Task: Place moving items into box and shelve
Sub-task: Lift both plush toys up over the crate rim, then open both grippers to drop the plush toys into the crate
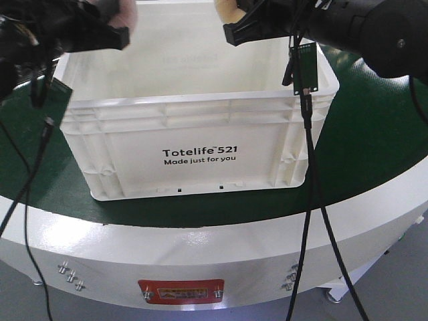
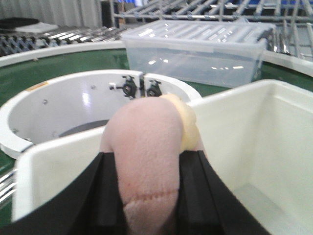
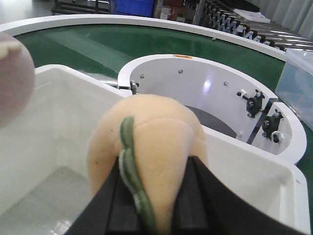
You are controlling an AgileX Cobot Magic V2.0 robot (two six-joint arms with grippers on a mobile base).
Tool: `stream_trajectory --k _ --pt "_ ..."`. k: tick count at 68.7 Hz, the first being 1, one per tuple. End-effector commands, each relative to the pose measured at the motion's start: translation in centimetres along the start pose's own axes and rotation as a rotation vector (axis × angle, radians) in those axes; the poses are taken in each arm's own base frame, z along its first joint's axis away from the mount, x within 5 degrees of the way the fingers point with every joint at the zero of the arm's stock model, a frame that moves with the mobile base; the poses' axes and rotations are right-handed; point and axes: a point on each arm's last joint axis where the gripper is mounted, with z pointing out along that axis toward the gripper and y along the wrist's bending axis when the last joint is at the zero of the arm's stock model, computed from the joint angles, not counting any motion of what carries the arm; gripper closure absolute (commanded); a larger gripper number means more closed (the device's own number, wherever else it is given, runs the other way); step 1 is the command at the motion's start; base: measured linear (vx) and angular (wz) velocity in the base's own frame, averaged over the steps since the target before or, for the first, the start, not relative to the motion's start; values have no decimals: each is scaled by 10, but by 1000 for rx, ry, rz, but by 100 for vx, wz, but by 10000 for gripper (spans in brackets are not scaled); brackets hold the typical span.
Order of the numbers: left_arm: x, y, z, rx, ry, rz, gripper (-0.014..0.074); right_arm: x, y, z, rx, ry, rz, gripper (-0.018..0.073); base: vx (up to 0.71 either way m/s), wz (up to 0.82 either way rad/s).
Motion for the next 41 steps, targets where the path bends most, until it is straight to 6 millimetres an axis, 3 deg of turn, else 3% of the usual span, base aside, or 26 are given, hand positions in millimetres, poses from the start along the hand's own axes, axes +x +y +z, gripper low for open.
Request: stream_trajectory --k 1,10,18,38,41 --pt "-25 -8 -6 33 -137 -11 614 -30 -8 -15 54 -167 3 573 0 0" --pt "-19 -11 0 39 -110 -10 577 -29 -7 -14 50 -156 7 547 0 0" --pt "-17 -10 1 37 -101 -10 482 -29 -7 -14 50 -156 9 443 0 0" --pt "-18 -10 0 37 -105 -13 91 -31 -8 -14 54 -182 75 -88 0 0" --pt "-18 -10 0 37 -107 -13 50 -31 -8 -14 55 -187 77 -134 0 0"
